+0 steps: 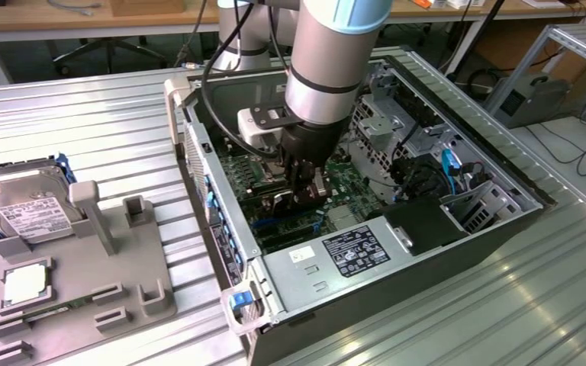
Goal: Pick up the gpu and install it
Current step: 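Insert the gpu into the slot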
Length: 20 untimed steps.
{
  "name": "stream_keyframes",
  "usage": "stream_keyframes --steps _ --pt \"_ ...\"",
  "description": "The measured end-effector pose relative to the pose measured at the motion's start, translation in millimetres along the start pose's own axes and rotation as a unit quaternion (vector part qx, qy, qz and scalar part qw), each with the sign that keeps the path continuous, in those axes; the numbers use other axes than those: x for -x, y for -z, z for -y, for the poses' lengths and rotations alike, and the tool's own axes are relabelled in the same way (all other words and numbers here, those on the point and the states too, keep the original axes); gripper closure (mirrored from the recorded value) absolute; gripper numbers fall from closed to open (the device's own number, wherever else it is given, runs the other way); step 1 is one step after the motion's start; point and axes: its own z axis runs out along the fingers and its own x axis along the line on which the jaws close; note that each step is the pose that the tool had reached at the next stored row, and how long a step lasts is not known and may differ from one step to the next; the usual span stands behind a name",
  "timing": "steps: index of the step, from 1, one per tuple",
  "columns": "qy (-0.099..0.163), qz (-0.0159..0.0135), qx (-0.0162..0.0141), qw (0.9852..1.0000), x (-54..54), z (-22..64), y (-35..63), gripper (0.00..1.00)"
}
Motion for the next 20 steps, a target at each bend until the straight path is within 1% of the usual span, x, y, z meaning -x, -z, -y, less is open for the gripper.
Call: stream_keyframes --steps 17,20 --pt "0.000 0.0001 0.0000 1.0000 0.0 0.0 0.1 0.73" --pt "0.000 0.0000 0.0000 1.0000 0.0 0.0 1.9 0.73"
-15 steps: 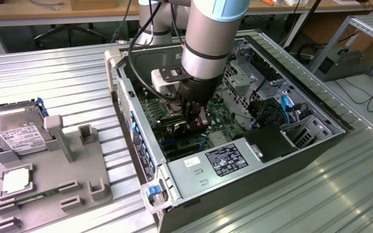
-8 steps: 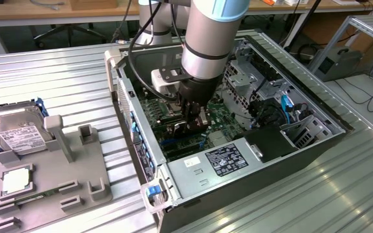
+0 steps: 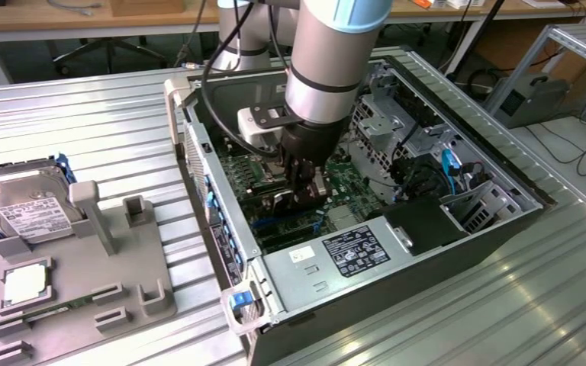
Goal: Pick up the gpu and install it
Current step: 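Insert the gpu into the slot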
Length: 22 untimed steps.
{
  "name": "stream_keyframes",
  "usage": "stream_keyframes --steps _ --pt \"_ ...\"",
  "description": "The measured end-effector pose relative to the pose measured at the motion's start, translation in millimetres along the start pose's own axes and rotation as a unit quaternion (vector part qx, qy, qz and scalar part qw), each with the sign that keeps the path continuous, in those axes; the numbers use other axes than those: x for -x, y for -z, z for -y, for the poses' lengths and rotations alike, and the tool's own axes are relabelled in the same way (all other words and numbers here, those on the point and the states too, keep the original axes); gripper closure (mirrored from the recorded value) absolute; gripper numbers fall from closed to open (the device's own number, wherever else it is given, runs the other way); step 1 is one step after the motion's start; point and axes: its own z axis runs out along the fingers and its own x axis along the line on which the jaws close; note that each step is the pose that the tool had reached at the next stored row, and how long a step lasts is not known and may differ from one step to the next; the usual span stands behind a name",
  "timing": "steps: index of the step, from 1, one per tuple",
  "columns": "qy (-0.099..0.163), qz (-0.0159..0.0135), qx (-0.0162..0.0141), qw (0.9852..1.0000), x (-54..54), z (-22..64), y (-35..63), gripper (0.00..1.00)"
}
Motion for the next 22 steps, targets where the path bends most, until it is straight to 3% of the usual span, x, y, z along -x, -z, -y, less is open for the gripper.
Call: stream_keyframes --steps 6,9,10,22 --pt "0.000 0.0011 0.0000 1.0000 0.0 0.0 1.3 0.73" --pt "0.000 0.0099 0.0003 1.0000 0.0 0.0 1.2 0.73" --pt "0.000 0.0105 0.0003 0.9999 0.1 0.0 1.2 0.73" --pt "0.002 0.0111 0.0004 0.9999 0.0 -0.1 -1.2 0.73"
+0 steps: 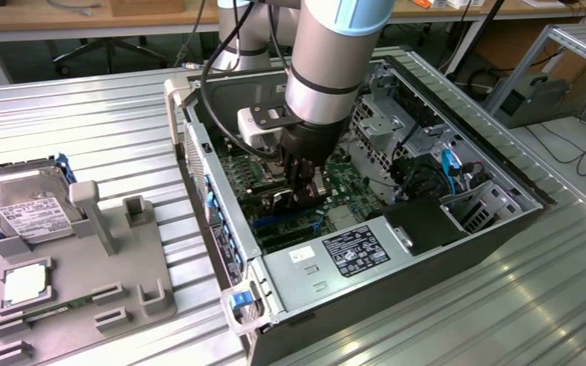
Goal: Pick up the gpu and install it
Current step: 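Insert the gpu into the slot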
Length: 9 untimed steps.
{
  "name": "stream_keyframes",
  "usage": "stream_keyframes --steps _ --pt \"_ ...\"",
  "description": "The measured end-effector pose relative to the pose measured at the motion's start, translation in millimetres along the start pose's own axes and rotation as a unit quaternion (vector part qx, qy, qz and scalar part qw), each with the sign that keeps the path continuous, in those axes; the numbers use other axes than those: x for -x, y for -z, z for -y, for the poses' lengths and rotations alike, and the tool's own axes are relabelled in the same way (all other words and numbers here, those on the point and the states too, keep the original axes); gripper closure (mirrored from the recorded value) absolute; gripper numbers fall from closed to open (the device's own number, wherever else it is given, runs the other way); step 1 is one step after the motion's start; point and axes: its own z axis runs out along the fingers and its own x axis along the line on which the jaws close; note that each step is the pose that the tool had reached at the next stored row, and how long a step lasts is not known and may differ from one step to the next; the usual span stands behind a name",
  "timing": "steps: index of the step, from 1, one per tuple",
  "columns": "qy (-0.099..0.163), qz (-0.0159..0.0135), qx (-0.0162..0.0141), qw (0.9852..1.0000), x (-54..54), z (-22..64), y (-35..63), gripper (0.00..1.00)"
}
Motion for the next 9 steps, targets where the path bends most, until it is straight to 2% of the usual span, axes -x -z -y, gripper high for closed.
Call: stream_keyframes --steps 5,8,9 --pt "0.001 0.0011 0.0001 1.0000 -0.1 0.0 -1.1 0.73" --pt "0.001 0.0035 0.0002 1.0000 -0.1 0.0 -1.3 0.73" --pt "0.001 0.0067 0.0003 1.0000 -0.1 0.0 -1.3 0.73"
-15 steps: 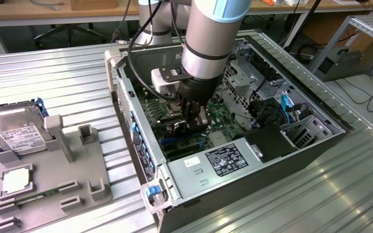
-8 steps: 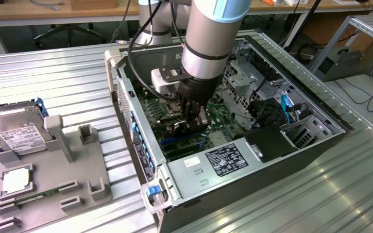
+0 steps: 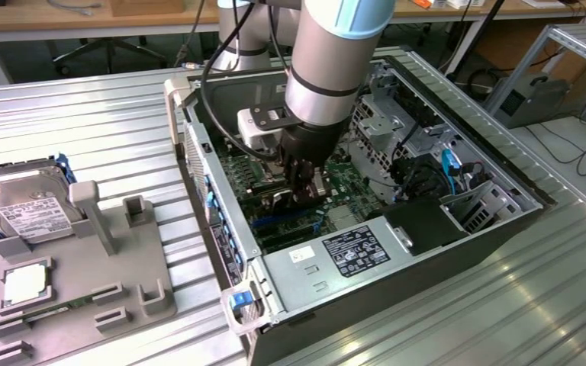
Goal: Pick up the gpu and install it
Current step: 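Insert the gpu into the slot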
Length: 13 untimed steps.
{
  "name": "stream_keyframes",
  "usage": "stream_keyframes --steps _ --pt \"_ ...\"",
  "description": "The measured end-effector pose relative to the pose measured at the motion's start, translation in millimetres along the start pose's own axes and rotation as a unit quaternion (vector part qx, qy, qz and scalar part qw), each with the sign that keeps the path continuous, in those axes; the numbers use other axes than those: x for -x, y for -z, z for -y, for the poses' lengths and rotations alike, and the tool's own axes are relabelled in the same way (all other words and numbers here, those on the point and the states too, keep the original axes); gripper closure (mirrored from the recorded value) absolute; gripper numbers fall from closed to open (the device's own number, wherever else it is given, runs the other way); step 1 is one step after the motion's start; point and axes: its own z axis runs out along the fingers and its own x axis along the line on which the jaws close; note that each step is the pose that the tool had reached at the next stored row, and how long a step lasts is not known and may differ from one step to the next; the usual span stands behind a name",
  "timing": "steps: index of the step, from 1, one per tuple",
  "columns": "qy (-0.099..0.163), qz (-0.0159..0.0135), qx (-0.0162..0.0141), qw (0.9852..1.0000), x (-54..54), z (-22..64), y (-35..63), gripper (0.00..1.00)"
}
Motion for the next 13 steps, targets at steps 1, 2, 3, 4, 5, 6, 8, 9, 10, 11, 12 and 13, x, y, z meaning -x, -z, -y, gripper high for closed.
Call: stream_keyframes --steps 1,2,3,4,5,6,8,9,10,11,12,13 --pt "0.000 0.0011 0.0000 1.0000 0.0 0.0 0.0 0.73" --pt "0.000 0.0013 0.0000 1.0000 0.0 0.0 -0.2 0.73" --pt "0.000 0.0013 0.0001 1.0000 0.0 0.0 -0.3 0.73" --pt "0.000 0.0013 0.0001 1.0000 -0.1 0.0 -0.6 0.73" --pt "0.000 0.0013 0.0001 1.0000 -0.1 0.0 -1.0 0.73" --pt "0.000 0.0013 0.0001 1.0000 -0.1 0.0 -1.3 0.73" --pt "0.000 0.0012 0.0001 1.0000 -0.1 0.0 -2.0 0.73" --pt "0.000 0.0014 0.0000 1.0000 -0.1 0.0 -2.8 0.73" --pt "0.000 0.0012 0.0001 1.0000 -0.2 0.0 -3.4 0.73" --pt "0.000 0.0010 0.0002 1.0000 -0.3 0.0 -3.6 0.73" --pt "0.000 0.0010 0.0002 1.0000 -0.3 0.0 -3.6 0.73" --pt "0.000 0.0012 0.0001 1.0000 -0.2 0.0 -3.8 0.73"
